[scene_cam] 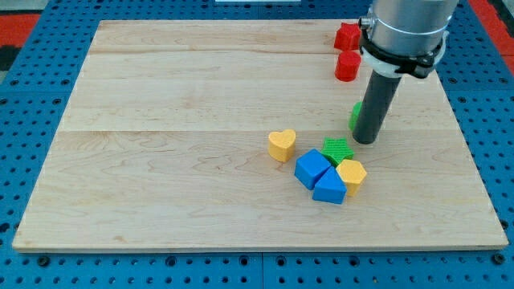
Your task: Move your arm towards the group of blocks
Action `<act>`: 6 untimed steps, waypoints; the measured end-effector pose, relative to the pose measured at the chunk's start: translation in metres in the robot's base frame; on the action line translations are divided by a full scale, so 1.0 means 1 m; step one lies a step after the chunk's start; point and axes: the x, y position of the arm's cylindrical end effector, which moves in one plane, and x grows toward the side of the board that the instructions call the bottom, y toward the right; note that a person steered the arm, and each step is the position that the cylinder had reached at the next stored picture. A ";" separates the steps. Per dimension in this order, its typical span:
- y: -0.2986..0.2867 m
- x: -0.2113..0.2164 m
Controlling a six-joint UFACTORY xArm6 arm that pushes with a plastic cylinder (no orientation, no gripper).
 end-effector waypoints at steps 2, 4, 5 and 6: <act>0.000 -0.028; 0.018 0.005; 0.034 0.035; 0.043 0.065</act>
